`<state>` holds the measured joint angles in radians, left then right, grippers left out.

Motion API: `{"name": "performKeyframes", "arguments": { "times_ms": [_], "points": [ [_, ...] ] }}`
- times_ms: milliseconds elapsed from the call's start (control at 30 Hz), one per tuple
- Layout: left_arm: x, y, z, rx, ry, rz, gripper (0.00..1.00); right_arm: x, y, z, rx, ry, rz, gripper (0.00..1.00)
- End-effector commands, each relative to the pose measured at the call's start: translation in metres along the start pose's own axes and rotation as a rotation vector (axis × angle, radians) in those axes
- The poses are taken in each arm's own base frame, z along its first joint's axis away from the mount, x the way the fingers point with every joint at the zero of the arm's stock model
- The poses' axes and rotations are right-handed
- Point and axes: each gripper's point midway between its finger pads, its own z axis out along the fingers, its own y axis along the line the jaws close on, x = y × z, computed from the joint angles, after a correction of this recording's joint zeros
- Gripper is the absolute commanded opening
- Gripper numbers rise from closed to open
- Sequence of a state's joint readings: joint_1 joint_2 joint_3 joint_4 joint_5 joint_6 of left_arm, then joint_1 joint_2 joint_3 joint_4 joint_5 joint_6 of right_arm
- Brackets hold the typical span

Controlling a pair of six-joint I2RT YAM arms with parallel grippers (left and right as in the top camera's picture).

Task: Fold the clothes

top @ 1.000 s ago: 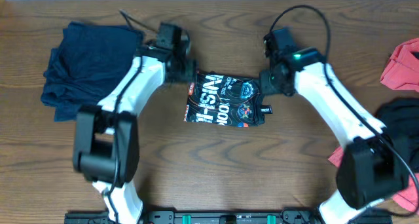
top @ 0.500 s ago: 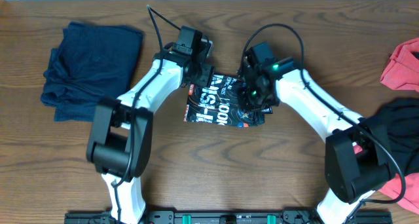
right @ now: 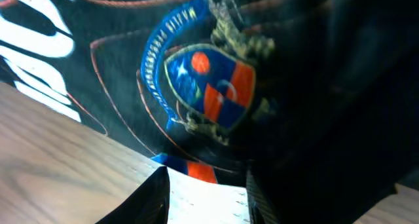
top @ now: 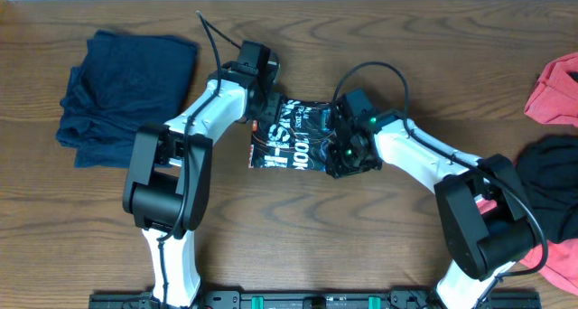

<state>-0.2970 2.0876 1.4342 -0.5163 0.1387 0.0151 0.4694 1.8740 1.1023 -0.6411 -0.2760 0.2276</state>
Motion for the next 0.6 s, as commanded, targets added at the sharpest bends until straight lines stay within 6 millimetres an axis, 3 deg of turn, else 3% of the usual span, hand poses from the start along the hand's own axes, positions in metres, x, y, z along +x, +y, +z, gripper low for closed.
{"name": "performKeyframes", "arguments": {
  "times_ms": [0, 100, 200, 333, 467, 567],
  "points": [
    [0.030, 0.018, 0.008, -0.076, 0.117, -0.062, 0.66, 0.004, -0.020, 0.008, 0.103, -0.005, 0.032, 0.37],
    [0.059, 0.016, 0.003, -0.086, 0.234, -0.122, 0.66, -0.011, -0.040, 0.003, 0.201, -0.074, 0.048, 0.37],
    [0.089, 0.011, -0.006, -0.092, 0.360, -0.216, 0.66, -0.040, -0.058, -0.005, 0.243, -0.191, 0.070, 0.37],
    [0.111, 0.000, -0.016, -0.068, 0.462, -0.313, 0.66, -0.079, -0.074, -0.024, 0.227, -0.331, 0.112, 0.37],
    [0.105, -0.003, -0.028, -0.052, 0.438, -0.322, 0.66, -0.092, -0.078, -0.040, 0.208, -0.343, 0.086, 0.41],
    [0.083, -0.005, -0.047, -0.035, 0.340, -0.313, 0.67, -0.088, -0.079, -0.052, 0.234, -0.305, 0.060, 0.44]
  ]
}}
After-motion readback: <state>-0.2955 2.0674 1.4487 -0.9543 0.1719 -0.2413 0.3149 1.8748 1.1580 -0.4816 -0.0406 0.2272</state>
